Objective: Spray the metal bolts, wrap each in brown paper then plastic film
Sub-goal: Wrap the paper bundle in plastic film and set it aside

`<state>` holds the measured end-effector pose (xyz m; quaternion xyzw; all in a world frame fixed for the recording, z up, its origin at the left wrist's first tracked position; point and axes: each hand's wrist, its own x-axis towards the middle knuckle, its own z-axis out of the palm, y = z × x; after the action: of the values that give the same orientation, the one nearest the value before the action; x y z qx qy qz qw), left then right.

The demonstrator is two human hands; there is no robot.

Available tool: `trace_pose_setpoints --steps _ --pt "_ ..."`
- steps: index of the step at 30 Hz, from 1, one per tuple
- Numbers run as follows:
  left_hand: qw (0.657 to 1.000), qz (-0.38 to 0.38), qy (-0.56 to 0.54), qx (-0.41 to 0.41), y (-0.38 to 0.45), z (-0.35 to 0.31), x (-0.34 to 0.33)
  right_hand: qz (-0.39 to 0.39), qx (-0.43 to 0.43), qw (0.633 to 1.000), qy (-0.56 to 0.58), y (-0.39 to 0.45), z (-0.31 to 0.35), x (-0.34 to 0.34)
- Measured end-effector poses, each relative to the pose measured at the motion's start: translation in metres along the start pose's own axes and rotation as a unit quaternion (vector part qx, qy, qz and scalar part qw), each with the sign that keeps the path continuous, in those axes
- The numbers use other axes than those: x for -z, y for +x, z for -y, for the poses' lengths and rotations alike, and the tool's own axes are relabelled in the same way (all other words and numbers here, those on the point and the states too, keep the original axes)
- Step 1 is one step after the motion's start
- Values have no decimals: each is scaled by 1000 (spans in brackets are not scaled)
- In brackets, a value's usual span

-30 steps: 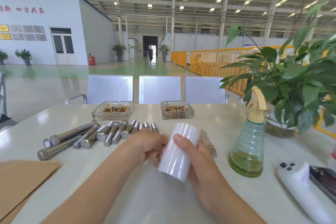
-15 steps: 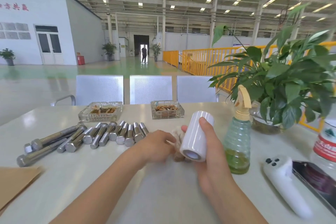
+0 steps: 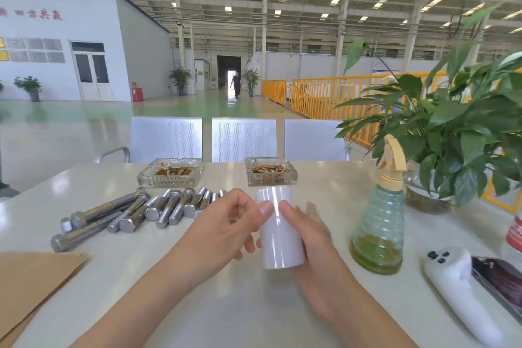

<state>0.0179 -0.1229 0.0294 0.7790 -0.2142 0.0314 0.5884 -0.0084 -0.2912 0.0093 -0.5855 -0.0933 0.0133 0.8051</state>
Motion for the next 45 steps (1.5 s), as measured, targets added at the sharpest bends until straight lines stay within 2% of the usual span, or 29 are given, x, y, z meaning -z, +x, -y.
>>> trace_pose_setpoints --steps 3,6,11,14,18,23,33,39,45 --pt "999 -27 -40 11 -5 6 5 50 -26 998 -17 -5 -2 -5" --pt "993 -2 -111 50 -9 11 14 80 -55 995 26 -8 -5 -8" --pt "985 26 -149 83 -14 17 26 80 -83 991 63 -6 -13 -6" --pt "992 -3 -105 77 -16 16 27 34 -46 998 -25 -4 -17 -7" --pt "998 -44 -24 30 -21 13 20 -23 32 988 -148 -8 -20 -8" --pt "997 -72 25 11 -23 12 13 -38 60 984 -164 -9 -21 -9" --pt "987 -109 115 -12 -21 18 15 -35 50 983 -174 -9 -21 -12" --pt "994 -106 33 -2 -19 15 19 -18 -16 994 -110 -8 -20 -11" --pt "998 -34 -46 38 -20 10 19 0 -54 998 -13 -12 -12 -12"
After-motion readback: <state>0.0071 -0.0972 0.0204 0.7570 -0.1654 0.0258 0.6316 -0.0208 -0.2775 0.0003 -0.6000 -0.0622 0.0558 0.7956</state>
